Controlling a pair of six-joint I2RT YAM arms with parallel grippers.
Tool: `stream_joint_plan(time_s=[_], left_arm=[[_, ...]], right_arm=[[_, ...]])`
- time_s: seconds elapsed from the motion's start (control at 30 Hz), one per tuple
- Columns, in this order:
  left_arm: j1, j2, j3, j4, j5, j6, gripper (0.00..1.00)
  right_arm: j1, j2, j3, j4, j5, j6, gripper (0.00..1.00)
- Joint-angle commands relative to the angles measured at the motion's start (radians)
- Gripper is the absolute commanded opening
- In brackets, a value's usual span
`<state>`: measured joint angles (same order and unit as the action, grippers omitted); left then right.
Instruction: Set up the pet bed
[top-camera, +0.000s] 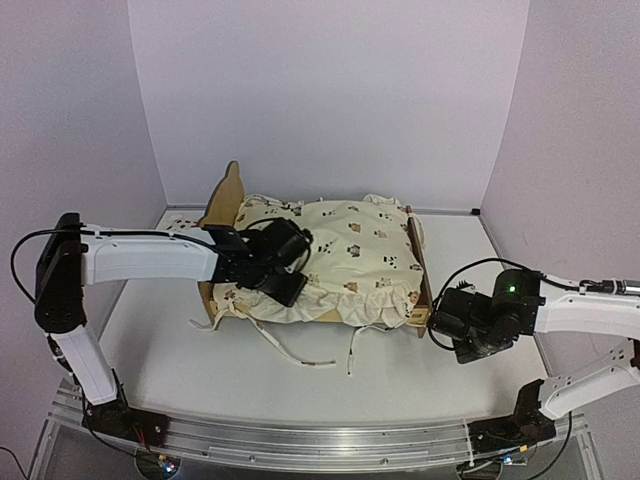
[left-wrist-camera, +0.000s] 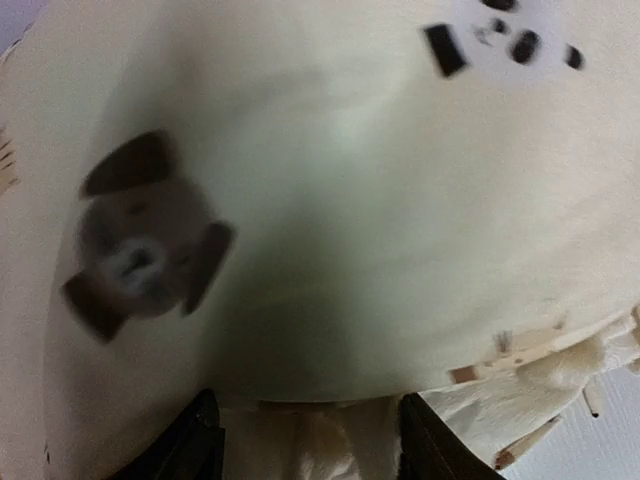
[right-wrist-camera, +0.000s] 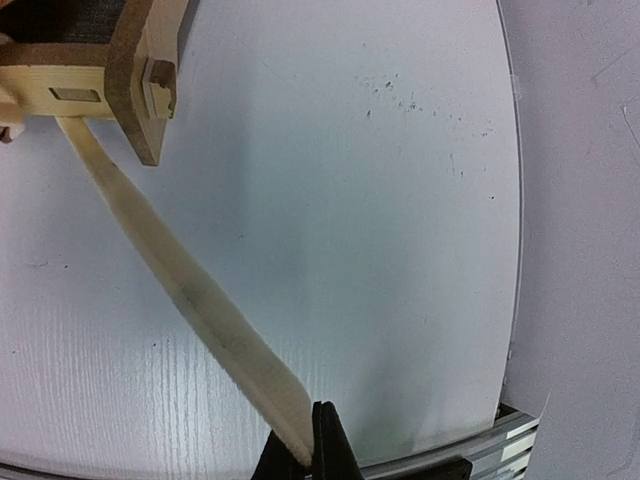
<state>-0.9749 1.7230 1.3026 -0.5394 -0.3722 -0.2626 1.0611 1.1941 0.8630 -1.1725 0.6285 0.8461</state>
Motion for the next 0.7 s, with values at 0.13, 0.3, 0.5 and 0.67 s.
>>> stream_joint_plan(time_s=[0.13,0.3,0.5,0.67], left_arm=[[0.259,-0.211,-0.137,0.057,-0.04,-0.012,0.54],[0.371,-0.211,-0.148,0.085,-0.022,0.015,0.52],[0.521,-0.15,-0.088,0.107,-0.034,0.08,0.49],[0.596,-0.101,0.022,0.091,0.041,0.116,0.47]], right_arm=[[0.004,0.064,0.07,0.034,-0.061,-0.096,0.0],[0.004,0.107,0.102,0.09,-0.147,-0.161,0.0],[0.004,0.137,0.111,0.188,-0.305,-0.24,0.0],[0.004,0.139,0.092,0.204,-0.352,-0.263,0.0]])
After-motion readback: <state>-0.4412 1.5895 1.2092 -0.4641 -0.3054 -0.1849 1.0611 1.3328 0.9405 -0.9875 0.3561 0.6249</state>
